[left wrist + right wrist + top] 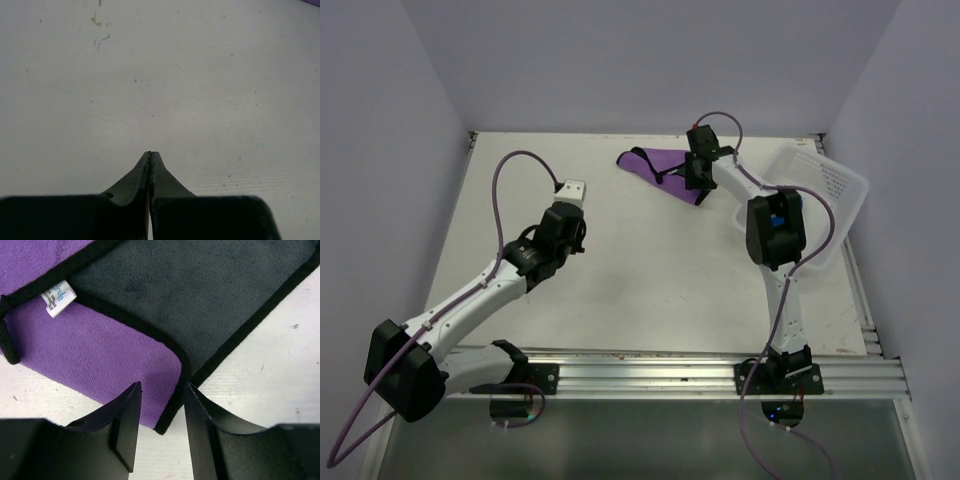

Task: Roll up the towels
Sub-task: Move the towel to the center of the board

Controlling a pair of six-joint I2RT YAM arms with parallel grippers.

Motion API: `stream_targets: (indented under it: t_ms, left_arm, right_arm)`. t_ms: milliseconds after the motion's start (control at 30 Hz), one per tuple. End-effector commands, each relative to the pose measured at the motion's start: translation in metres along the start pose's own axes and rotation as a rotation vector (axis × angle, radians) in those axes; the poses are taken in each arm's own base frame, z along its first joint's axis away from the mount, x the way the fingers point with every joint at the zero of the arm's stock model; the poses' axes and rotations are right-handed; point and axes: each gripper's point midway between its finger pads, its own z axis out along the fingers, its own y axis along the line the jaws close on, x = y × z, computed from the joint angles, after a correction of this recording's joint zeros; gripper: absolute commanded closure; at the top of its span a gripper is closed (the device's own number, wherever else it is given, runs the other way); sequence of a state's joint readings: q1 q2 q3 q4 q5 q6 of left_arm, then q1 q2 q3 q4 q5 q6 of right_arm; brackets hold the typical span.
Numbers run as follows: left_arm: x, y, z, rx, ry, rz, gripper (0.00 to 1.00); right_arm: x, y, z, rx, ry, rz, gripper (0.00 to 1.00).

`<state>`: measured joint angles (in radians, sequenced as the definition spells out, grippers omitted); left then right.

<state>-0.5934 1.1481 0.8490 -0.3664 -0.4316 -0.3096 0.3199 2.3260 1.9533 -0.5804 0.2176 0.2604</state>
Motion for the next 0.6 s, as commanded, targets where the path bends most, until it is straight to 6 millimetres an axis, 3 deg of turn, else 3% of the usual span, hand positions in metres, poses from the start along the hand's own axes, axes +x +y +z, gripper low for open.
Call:
stream_targets:
  t_ms: [0,100,200,300,333,433,567]
  left_arm:
    - [-0.024,0.0,-0.004,0.013,-0.068,-0.015,0.98]
    - [-0.024,-0.001,-0.003,0.016,-0.066,-0.015,0.98]
    - [-0.024,-0.001,-0.003,0.019,-0.065,-0.015,0.98]
    - [-0.024,-0.001,-0.003,0.02,-0.063,-0.014,0.98]
    - [-0.024,-0.001,-0.003,0.02,-0.063,-0.014,0.98]
    - [-0.025,0.0,-0.004,0.018,-0.068,-0.017,0.98]
    - [-0.026,0.002,-0.006,0.01,-0.074,-0.019,0.98]
  right_arm:
    - [0.0,0.004,0.003,-0.017,0.017,0.002,0.57]
    - [0.008,0.006,0.006,-0.028,0.041,-0.001,0.58]
    - [0.014,0.009,0.008,-0.041,0.056,-0.004,0.65]
    - [0.017,0.012,0.005,-0.058,0.065,-0.019,0.79]
    - [0.017,0.013,0.003,-0.064,0.064,-0.019,0.88]
    - [0.015,0.022,-0.011,-0.103,0.042,-0.035,1.0]
    - [0.011,0.044,-0.042,-0.156,0.016,-0.104,1.0]
